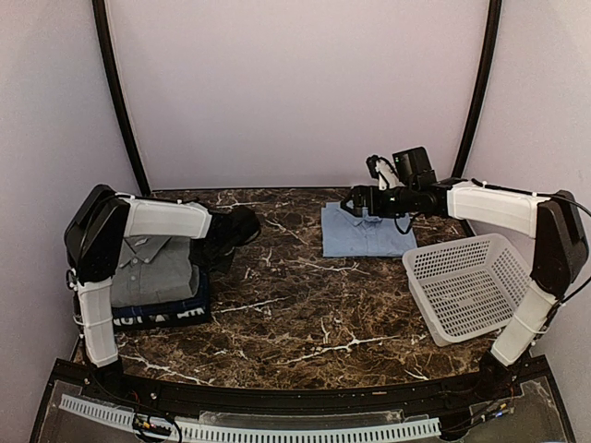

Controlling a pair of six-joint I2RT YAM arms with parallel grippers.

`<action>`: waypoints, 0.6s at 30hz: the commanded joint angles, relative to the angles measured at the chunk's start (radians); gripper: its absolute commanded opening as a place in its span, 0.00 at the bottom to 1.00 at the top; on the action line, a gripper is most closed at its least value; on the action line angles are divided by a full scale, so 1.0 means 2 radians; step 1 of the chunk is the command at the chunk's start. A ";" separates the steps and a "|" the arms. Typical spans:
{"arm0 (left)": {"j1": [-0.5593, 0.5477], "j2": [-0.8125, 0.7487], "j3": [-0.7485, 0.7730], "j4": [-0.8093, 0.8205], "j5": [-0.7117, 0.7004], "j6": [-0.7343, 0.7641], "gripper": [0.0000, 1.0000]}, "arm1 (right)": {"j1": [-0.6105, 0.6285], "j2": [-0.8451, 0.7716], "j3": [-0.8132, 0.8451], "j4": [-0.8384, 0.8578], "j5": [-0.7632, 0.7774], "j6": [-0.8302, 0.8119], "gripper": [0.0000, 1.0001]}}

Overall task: Fold and stack the long sleeve shirts
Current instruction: Move the square-folded shirt to the center of the board.

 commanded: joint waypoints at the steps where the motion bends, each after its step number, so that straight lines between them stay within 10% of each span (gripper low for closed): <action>1: -0.018 0.022 0.060 0.041 0.033 0.037 0.00 | 0.000 -0.023 -0.007 -0.002 0.017 -0.011 0.99; 18: -0.074 0.136 0.247 0.054 0.133 0.038 0.00 | -0.065 -0.106 -0.082 0.018 0.081 0.038 0.99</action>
